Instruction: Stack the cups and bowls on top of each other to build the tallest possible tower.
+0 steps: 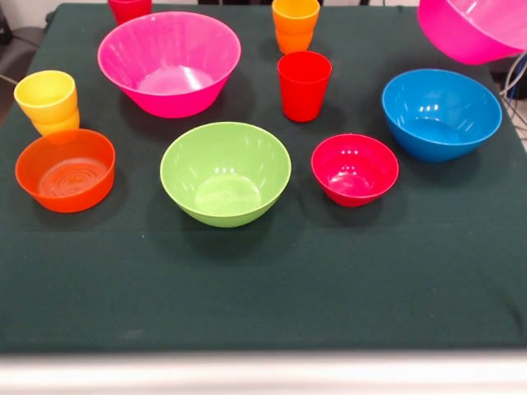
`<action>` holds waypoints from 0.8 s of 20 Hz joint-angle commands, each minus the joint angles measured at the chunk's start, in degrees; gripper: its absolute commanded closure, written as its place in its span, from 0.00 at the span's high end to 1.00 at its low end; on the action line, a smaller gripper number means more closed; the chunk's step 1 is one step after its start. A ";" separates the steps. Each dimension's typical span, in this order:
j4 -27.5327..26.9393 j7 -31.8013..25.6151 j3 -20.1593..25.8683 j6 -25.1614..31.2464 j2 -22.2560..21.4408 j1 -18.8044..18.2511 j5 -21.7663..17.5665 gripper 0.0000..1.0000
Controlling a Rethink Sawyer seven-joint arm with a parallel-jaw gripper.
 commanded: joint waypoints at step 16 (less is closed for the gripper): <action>7.85 -2.47 25.64 11.01 -5.87 -14.77 7.33 0.00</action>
